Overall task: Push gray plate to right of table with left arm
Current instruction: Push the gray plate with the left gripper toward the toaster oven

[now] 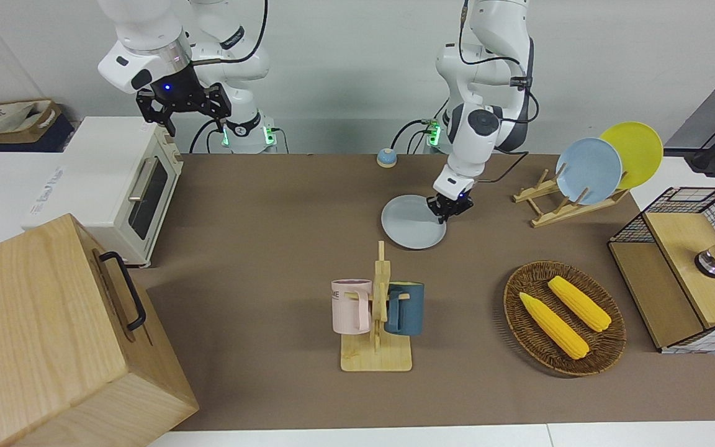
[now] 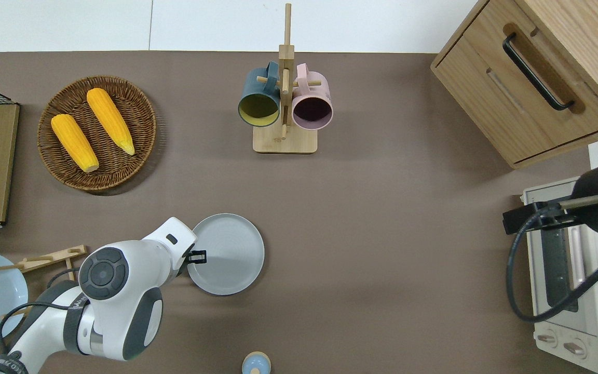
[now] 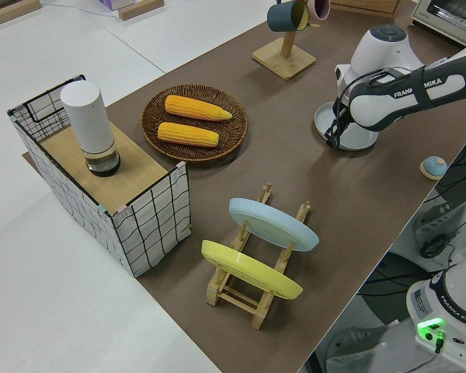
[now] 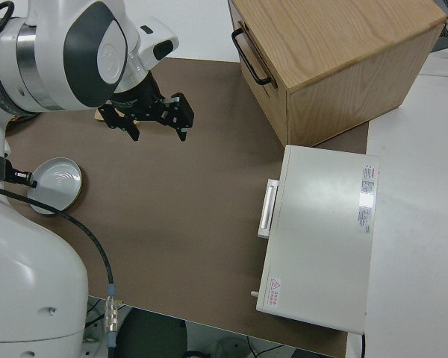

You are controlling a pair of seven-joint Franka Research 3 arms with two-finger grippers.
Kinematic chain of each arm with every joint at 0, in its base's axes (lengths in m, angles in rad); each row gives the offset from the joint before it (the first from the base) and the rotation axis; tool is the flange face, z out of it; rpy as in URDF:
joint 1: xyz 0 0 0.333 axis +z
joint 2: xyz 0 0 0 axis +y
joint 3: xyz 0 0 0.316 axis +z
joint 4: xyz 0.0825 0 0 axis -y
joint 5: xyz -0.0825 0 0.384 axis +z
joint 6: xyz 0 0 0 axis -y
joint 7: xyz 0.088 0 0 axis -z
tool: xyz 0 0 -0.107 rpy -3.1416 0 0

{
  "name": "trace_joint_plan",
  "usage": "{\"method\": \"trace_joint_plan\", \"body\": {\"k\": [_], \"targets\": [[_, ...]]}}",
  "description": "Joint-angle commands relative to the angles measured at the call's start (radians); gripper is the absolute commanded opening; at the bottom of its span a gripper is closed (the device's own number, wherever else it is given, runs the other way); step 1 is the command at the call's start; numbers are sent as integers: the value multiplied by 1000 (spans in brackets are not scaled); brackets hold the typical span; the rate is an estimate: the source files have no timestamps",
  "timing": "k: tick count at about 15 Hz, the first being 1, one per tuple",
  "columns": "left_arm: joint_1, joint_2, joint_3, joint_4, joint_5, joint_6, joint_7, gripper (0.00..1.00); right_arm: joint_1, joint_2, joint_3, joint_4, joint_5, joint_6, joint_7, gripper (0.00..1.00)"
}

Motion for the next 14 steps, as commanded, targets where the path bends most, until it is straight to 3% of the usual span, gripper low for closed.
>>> {"method": "trace_joint_plan", "body": {"k": [1,6,14], "targets": [[-99,88,-1,44,3,35,-120,0,-19,-2,16,9,4,-16,12,983],[-168,91,-4,70,5,35,-198,0,-19,-2,16,9,4,-16,13,983],[-180,166,-127,197,3,35,-388,0,-19,-2,16,9,4,-16,13,983]]}}
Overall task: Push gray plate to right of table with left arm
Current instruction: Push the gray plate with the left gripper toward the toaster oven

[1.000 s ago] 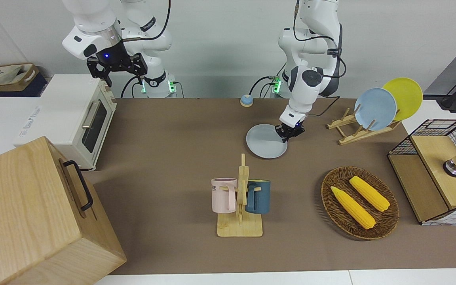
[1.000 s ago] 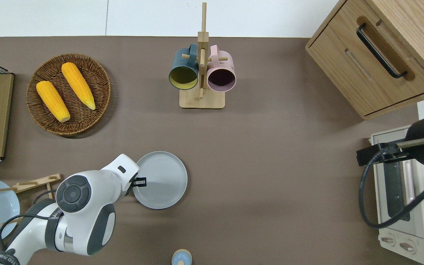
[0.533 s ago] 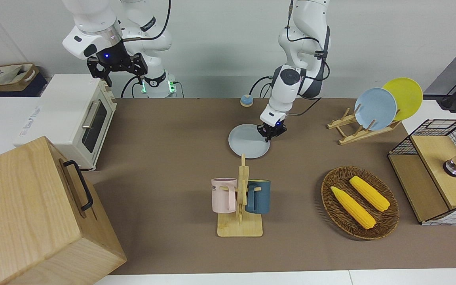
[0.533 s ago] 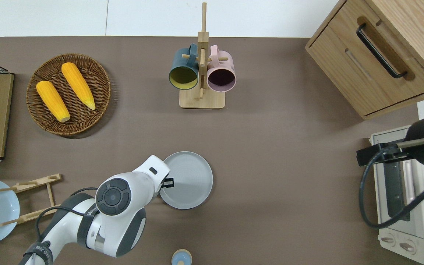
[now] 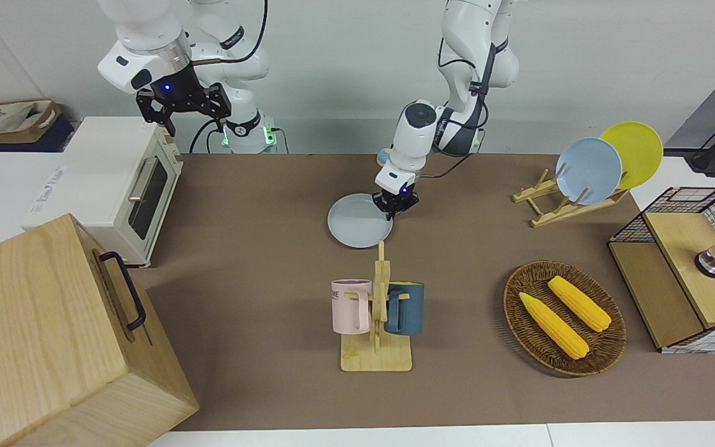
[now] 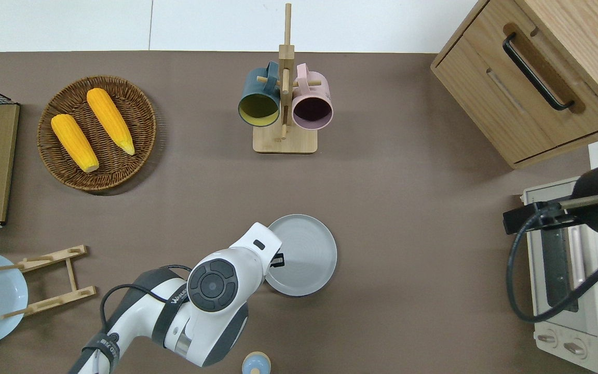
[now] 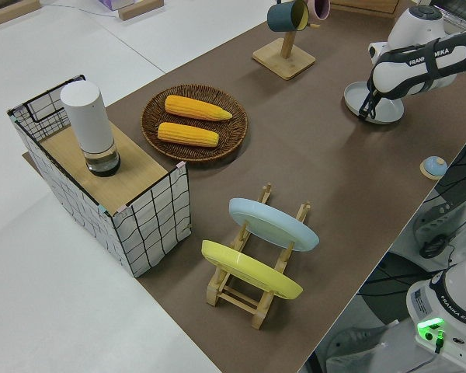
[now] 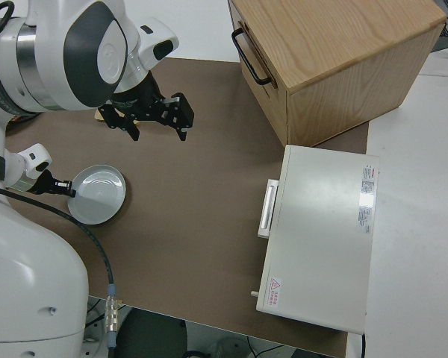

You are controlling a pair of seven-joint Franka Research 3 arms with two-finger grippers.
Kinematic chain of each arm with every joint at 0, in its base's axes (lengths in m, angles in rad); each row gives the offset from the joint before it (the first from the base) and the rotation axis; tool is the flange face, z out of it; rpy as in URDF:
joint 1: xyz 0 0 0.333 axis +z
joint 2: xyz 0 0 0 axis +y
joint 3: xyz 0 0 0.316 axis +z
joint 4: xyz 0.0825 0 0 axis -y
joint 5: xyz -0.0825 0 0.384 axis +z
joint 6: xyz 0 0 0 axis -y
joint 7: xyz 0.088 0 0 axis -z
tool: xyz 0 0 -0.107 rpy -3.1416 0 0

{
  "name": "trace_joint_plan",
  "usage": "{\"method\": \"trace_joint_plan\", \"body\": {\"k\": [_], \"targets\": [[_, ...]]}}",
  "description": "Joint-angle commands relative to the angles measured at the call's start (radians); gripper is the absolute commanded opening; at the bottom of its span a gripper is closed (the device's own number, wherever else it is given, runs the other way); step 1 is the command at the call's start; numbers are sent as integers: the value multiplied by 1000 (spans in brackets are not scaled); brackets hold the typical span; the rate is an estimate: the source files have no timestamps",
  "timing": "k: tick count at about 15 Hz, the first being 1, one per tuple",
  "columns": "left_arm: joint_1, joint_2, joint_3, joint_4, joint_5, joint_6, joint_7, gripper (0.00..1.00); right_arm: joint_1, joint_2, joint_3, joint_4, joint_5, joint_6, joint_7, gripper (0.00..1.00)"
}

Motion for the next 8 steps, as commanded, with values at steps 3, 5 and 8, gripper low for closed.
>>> {"method": "trace_joint_plan", "body": {"k": [3,5,8], "targets": [[-30,105,-46,115,6,19,-124,0,-20,-2,16,9,4,-16,12,983],[-46,121,-46,126,6,24,-143,0,-20,-2,16,9,4,-16,12,983],[-68,156,-48,167,8,27,-175,0,-19,-2,16,9,4,-16,13,983]]}}
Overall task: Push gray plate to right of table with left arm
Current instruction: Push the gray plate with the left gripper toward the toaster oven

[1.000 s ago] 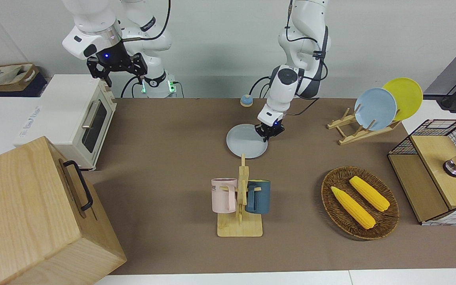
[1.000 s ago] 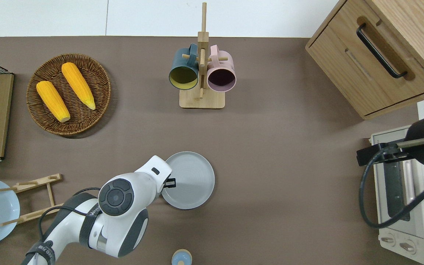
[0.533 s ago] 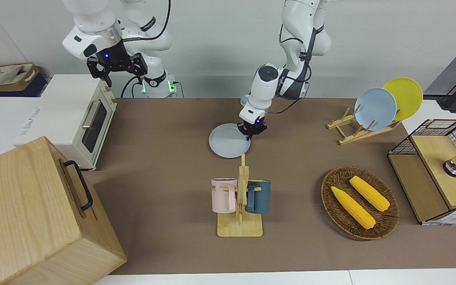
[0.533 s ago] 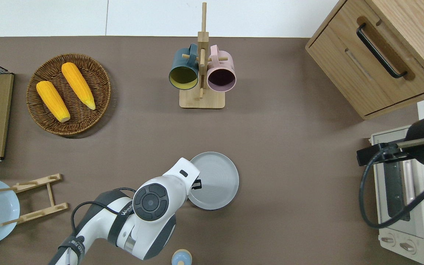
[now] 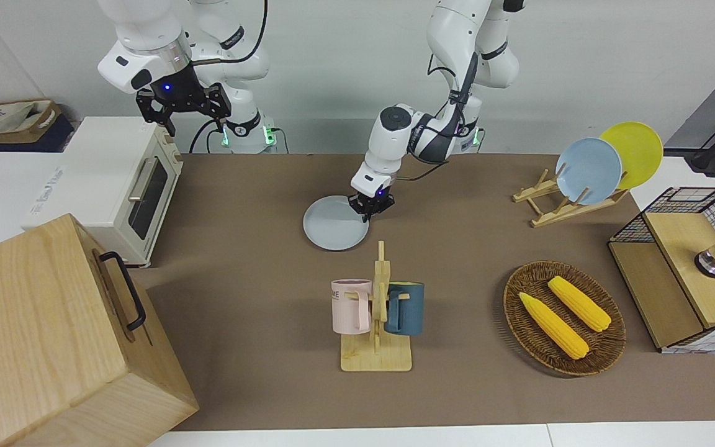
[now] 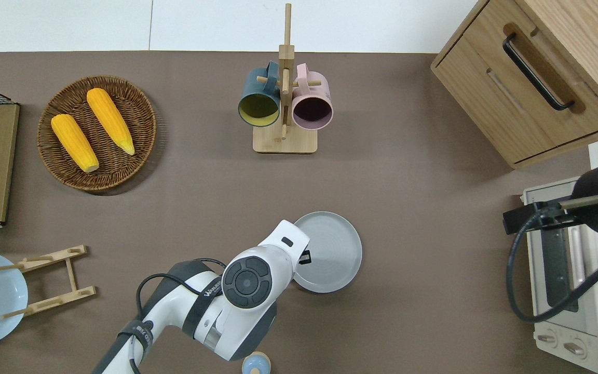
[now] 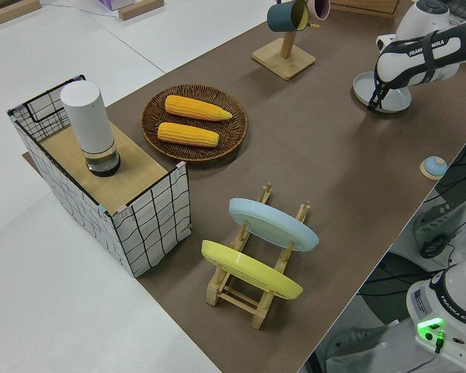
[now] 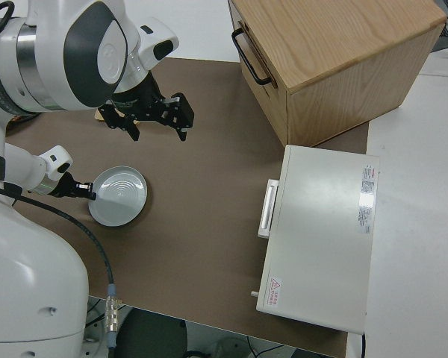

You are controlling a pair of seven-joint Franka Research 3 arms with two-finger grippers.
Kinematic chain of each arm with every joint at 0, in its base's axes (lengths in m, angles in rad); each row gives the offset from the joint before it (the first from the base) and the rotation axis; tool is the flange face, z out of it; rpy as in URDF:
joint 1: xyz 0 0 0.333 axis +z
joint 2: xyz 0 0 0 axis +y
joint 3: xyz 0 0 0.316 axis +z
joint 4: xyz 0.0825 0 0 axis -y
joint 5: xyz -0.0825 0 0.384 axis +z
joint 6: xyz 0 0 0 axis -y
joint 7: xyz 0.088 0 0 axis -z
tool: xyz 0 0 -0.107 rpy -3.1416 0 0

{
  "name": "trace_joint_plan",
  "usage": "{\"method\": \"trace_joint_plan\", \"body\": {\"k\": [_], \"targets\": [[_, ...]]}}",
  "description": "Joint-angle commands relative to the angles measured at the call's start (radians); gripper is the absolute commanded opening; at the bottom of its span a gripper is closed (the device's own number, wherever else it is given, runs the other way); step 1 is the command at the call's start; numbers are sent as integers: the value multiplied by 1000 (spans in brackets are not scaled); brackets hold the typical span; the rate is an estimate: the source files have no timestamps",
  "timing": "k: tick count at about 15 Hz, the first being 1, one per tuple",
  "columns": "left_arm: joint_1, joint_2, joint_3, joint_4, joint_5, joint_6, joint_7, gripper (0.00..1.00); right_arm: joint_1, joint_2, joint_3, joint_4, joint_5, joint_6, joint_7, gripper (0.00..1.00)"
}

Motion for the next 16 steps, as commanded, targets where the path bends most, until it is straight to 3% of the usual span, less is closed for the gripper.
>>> {"method": "trace_joint_plan", "body": {"k": [1,9,16], "targets": [[-39,62,9,57,8,12,-49,0,-19,-2,16,9,4,-16,12,983],[-59,109,-17,130,13,13,-119,0,-20,-2,16,9,4,-16,13,983],[-151,174,-16,227,19,13,-211,0,-20,-2,16,9,4,-16,13,983]]}}
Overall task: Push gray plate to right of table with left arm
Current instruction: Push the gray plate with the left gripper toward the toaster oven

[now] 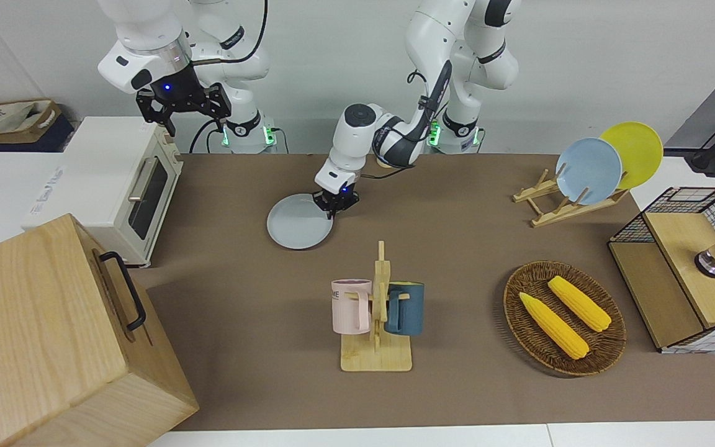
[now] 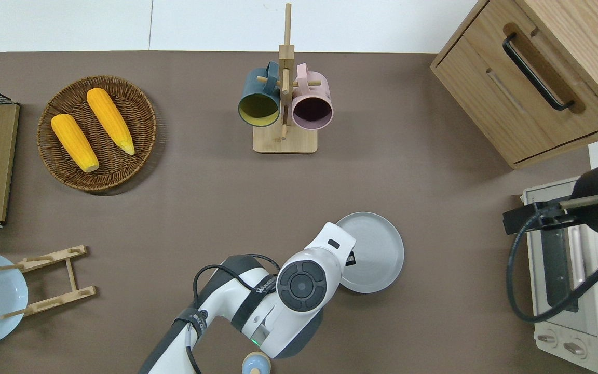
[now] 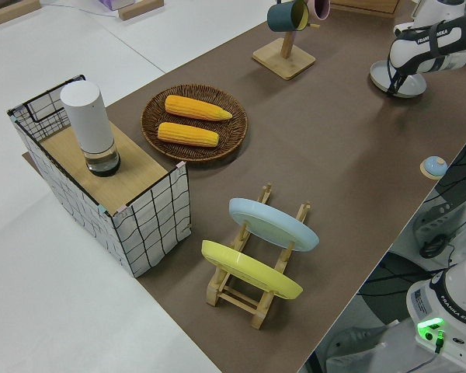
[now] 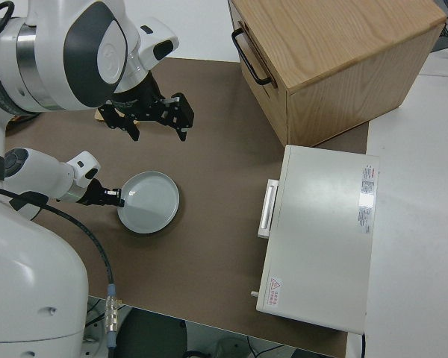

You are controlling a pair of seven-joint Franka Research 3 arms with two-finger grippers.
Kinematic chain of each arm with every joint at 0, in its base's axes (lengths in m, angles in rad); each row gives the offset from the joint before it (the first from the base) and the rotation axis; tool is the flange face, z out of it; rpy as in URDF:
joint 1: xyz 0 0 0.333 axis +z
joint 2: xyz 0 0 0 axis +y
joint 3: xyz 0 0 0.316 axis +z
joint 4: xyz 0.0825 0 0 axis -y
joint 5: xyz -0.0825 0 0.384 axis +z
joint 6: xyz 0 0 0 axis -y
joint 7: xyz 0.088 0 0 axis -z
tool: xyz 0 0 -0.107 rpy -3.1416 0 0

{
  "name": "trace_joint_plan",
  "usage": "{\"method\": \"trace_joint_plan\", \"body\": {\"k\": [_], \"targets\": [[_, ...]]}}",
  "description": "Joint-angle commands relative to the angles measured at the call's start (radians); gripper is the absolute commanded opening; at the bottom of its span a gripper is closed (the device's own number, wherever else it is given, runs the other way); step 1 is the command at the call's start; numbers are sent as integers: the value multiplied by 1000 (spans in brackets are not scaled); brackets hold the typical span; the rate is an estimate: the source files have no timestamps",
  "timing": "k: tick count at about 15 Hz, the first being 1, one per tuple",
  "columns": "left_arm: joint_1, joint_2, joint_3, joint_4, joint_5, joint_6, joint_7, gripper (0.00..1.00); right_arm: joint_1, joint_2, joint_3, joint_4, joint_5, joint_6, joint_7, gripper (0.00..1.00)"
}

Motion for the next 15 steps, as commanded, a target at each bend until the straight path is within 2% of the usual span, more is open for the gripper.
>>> {"method": "trace_joint_plan", "body": {"k": [1,5,6,7,8,9,10,15], "targets": [[-45,51,12,49,19,6,-46,0,-19,-2,16,9,4,-16,12,983],[-46,54,12,58,19,6,-43,0,-20,-2,16,9,4,-16,12,983],[-45,55,15,58,19,6,-38,72,-19,-2,16,9,4,-16,13,983],[-43,58,16,62,19,6,-36,278,-19,-2,16,9,4,-16,12,983],[-40,58,18,62,19,6,-36,568,-19,-2,16,9,4,-16,12,983],[-39,57,18,63,19,6,-36,728,-19,-2,16,9,4,-16,12,983],[-37,55,19,65,19,6,-38,995,-20,-2,16,9,4,-16,13,983],[-33,44,23,69,19,-8,-35,993,-20,-2,16,9,4,-16,13,983]]}}
